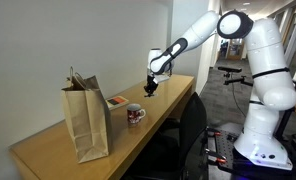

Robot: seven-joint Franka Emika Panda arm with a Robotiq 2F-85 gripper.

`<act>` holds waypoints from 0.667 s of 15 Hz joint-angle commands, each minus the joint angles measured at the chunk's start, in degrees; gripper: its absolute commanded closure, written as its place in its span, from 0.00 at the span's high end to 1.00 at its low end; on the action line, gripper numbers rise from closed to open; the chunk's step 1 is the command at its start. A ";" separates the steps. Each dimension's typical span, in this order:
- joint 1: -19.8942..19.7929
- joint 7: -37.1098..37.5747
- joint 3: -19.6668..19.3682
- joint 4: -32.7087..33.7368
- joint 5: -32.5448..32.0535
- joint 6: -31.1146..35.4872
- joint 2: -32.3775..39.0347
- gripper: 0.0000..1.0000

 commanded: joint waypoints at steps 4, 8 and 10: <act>3.10 7.79 -2.83 -3.06 -5.82 3.38 -1.24 0.61; 3.43 7.72 -2.88 -4.31 -7.06 -0.73 -5.65 0.92; 2.95 5.31 -1.44 -5.06 -5.68 -7.17 -9.94 1.00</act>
